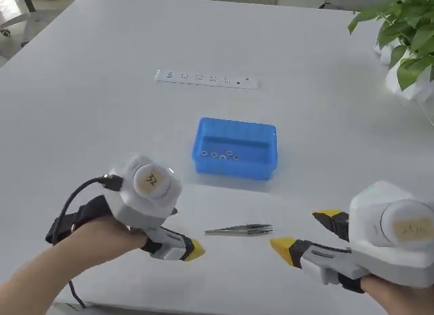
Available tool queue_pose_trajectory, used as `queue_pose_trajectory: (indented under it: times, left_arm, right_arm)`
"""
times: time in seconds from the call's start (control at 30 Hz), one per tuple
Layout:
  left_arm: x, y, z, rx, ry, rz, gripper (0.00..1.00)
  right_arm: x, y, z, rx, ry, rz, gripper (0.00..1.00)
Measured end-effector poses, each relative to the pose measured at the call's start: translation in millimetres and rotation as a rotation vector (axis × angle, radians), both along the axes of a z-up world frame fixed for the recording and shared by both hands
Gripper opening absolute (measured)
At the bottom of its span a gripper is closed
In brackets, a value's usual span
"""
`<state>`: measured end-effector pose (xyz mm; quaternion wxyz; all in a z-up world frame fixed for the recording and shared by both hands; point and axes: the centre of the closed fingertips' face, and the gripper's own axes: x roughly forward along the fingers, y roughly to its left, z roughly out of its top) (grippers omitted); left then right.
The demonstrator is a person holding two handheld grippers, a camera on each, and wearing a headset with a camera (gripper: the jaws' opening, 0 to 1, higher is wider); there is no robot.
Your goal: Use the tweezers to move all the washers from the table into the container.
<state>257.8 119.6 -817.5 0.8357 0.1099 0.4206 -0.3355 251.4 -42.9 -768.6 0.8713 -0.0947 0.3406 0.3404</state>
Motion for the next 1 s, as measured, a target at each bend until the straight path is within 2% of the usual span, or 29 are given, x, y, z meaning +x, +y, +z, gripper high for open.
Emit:
queue_pose_trajectory:
  times: [0.03,0.07,0.17,0.23,0.3,0.33,0.4,0.47,0.53,0.57,0.63,0.7,0.8,1.0]
  left_arm:
    - [0.3,4.7,5.1,-0.009,-0.011,0.029,0.74]
    - [0.9,12.0,14.1,-0.025,-0.034,0.075,0.77]
    - [-1.0,26.7,33.5,-0.047,-0.060,0.164,0.84]
    - [-1.3,36.9,43.4,-0.036,-0.089,0.211,0.90]
    - [-1.6,46.0,55.0,-0.021,-0.133,0.266,0.95]
    - [-1.6,49.5,59.8,-0.022,-0.155,0.288,0.99]
    - [-3.4,57.2,67.7,-0.020,-0.185,0.328,0.99]
    - [-7.2,60.9,69.7,-0.025,-0.188,0.344,0.99]
    - [-10.2,62.5,67.2,-0.014,-0.188,0.347,0.99]
    - [-11.6,62.5,65.4,-0.006,-0.188,0.342,0.99]
    - [-11.4,65.0,68.2,0.015,-0.236,0.351,0.99]
    - [-14.0,65.0,67.5,0.009,-0.235,0.361,0.99]
    - [-15.7,66.4,67.5,-0.010,-0.227,0.388,0.99]
    - [-18.6,68.8,69.3,-0.005,-0.233,0.391,0.99]
  right_arm:
    - [-0.2,-0.8,-1.1,0.004,0.005,-0.011,0.52]
    - [-0.3,-2.1,-2.5,0.002,0.010,-0.021,0.55]
    - [-0.8,-8.2,-8.2,-0.015,0.026,-0.068,0.70]
    - [-1.0,-11.5,-9.4,-0.022,0.027,-0.087,0.75]
    - [-0.7,-16.9,-11.1,-0.027,0.033,-0.124,0.80]
    - [-1.7,-18.8,-13.0,-0.025,0.047,-0.133,0.81]
    - [-2.6,-20.4,-16.3,-0.003,0.076,-0.156,0.83]
    - [-4.2,-18.2,-16.4,0.024,0.090,-0.152,0.85]
    - [-1.4,-16.7,-9.1,0.052,0.053,-0.158,0.84]
    - [-2.0,-16.9,-7.7,0.049,0.050,-0.154,0.84]
    - [-2.0,-17.2,-7.5,0.038,0.044,-0.146,0.87]
    - [-3.0,-18.4,-8.4,0.030,0.048,-0.144,0.90]
    - [-4.4,-19.5,-7.5,0.052,0.059,-0.171,0.99]
    - [-5.4,-23.8,-12.1,0.016,0.058,-0.179,0.99]
